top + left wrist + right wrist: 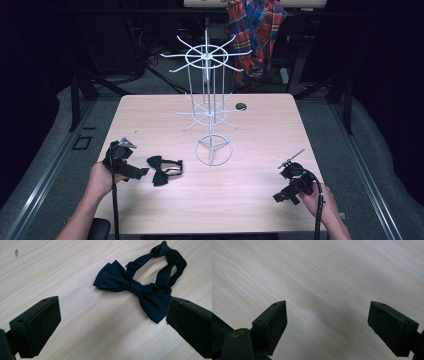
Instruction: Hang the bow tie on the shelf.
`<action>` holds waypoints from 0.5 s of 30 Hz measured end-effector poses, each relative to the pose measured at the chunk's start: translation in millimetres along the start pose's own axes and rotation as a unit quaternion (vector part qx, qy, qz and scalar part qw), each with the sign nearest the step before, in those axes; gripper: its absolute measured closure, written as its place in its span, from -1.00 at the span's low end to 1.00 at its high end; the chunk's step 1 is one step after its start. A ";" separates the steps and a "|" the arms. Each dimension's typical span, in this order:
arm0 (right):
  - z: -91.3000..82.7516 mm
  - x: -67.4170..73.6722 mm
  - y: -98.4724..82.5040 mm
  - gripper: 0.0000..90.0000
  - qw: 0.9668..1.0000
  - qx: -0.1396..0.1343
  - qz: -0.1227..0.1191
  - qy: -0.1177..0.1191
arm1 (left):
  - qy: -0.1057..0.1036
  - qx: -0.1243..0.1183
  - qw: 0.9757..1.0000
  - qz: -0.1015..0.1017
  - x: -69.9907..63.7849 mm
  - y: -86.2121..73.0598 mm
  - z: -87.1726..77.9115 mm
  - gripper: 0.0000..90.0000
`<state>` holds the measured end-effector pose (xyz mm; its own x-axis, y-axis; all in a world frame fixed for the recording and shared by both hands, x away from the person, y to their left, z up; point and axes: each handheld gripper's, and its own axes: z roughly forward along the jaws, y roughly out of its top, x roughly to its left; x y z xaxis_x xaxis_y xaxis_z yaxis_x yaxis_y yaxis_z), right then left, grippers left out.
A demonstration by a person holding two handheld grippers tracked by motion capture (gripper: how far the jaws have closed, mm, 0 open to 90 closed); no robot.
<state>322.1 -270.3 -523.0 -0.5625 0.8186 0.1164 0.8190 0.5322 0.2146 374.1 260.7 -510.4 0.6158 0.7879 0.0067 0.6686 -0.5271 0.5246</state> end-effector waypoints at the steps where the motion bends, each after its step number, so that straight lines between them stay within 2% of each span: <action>1: 0.0 0.0 0.0 -0.65 1.000 0.000 0.000 0.000 | 0.000 0.000 1.000 0.000 0.0 0.0 0.0 -1.00; 5: 1.9 3.9 -0.3 -0.65 1.000 -0.011 0.010 -0.002 | -0.007 -0.002 1.000 0.005 -3.3 3.2 1.7 -1.00; 6: -0.2 3.9 0.1 -0.66 1.000 0.008 0.013 -0.004 | -0.012 -0.002 1.000 0.009 -5.1 5.2 3.0 -1.00; 7: -0.3 3.2 0.3 -0.66 1.000 0.012 0.014 0.007 | -0.012 -0.002 1.000 0.009 -5.1 5.2 3.0 -1.00; 8: -0.8 2.2 1.0 -0.66 1.000 0.018 0.009 0.006 | -0.016 0.000 1.000 0.013 -6.3 6.7 4.3 -1.00; 10: 0.2 1.4 1.3 -0.66 1.000 0.014 0.007 0.005 | -0.017 0.000 1.000 0.013 -7.2 7.2 4.7 -1.00; 11: 1.0 1.8 1.7 -0.65 1.000 0.013 0.015 0.006 | -0.016 0.000 1.000 0.015 -7.3 7.3 5.1 -1.00; 13: 1.6 1.8 3.4 -0.65 1.000 0.010 0.012 0.010 | -0.019 0.002 1.000 0.015 -6.4 7.0 6.2 -1.00; 14: 3.6 2.7 4.9 -0.66 1.000 -0.002 0.000 0.006 | -0.019 0.003 1.000 0.013 -5.5 7.1 7.4 -1.00; 15: 4.3 4.8 5.1 -0.65 1.000 0.000 0.006 0.014 | -0.019 0.003 1.000 0.013 -5.5 7.1 7.4 -1.00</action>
<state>324.0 -262.7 -525.5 -0.5547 0.8192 0.1454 0.8262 0.5216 0.2131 378.5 250.3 -513.0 0.6476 0.7619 -0.0117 0.6552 -0.5488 0.5192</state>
